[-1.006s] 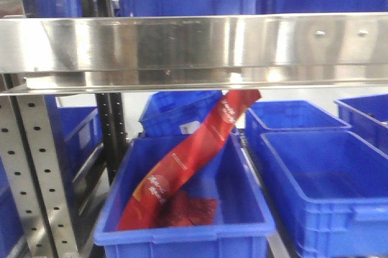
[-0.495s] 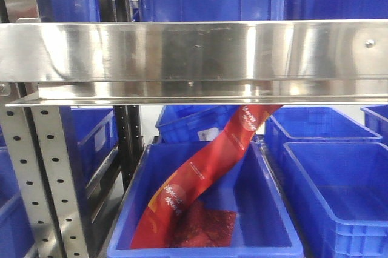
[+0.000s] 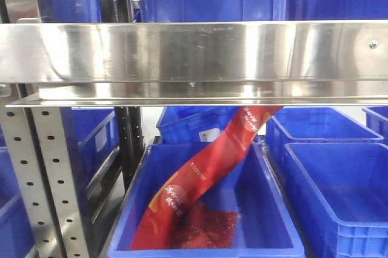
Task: Move two blue bins to right shelf middle
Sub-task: 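Extend both arms to bring the teal bin over the upper shelf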
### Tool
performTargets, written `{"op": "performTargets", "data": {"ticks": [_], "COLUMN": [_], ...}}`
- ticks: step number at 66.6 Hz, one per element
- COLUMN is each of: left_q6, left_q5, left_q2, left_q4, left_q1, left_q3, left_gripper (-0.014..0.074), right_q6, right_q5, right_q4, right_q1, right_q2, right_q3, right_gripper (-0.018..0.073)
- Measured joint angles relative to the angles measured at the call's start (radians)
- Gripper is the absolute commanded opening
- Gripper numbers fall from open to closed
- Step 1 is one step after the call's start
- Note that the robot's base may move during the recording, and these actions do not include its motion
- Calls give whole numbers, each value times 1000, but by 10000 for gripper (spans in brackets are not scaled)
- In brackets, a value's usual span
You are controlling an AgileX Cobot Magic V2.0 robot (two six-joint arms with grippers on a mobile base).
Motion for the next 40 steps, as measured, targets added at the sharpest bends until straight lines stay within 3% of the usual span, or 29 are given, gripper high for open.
{"op": "performTargets", "data": {"ticks": [40], "left_q6": [0], "left_q5": [0], "left_q2": [0], "left_q4": [0], "left_q1": [0], "left_q3": [0], "left_gripper": [-111], "right_q6": [0], "right_q5": [0], "right_q4": [0], "right_q1": [0], "right_q2": [0], "right_q3": [0], "right_gripper": [-154]}}
